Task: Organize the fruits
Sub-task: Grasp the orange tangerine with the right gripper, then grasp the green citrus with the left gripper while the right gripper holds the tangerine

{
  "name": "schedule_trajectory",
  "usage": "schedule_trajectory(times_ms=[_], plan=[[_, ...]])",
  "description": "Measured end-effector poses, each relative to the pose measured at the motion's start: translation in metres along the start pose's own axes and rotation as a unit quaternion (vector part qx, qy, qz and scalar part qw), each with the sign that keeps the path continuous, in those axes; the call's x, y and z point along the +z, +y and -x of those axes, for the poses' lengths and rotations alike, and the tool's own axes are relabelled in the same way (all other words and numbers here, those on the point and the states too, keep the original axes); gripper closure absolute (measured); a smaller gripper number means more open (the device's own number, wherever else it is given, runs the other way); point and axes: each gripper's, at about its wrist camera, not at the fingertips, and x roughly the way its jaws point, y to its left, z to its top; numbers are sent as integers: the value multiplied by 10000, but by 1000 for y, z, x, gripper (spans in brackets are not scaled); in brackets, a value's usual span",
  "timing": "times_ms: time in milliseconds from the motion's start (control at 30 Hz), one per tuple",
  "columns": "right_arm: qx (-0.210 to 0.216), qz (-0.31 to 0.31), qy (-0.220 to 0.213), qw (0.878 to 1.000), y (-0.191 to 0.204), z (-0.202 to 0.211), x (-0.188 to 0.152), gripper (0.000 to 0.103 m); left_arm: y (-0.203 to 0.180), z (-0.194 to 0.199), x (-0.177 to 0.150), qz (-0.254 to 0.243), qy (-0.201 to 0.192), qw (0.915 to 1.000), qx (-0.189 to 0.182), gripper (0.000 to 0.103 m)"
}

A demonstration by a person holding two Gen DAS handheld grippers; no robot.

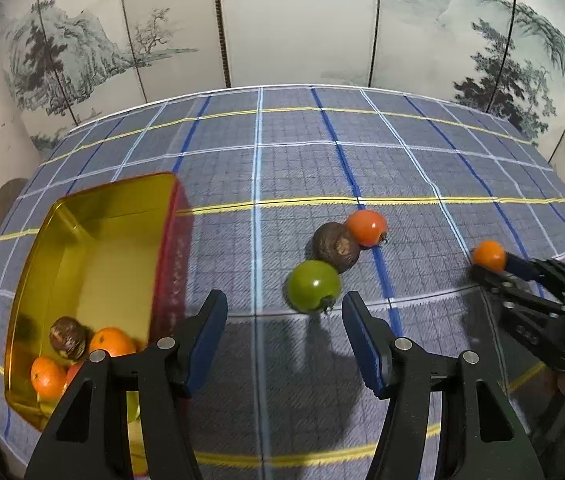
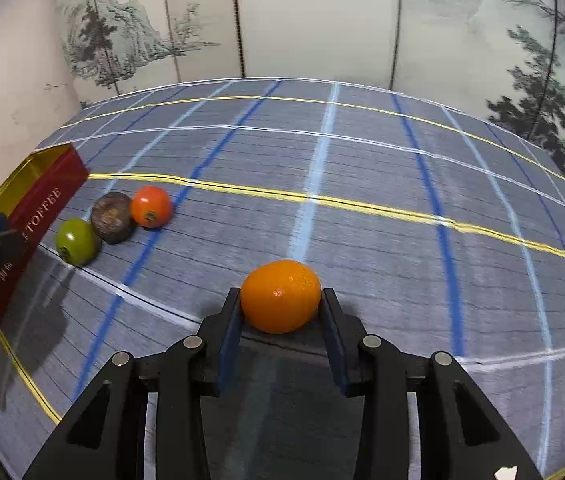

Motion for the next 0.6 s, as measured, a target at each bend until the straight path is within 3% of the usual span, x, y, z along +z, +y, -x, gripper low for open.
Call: schedule_trajectory(times_ms=[133, 367, 600], plan=[[-204, -97, 4, 9997, -21, 7, -9, 67, -7, -11, 3, -17, 76, 10000, -36, 42], [-154, -285, 4, 9995, -32, 9, -12, 67, -9, -35, 6, 55, 299, 9994, -145, 43], [-83, -342, 8, 9994, -33, 9, -12, 67, -10, -55, 9, 113, 459, 9986, -223, 54]])
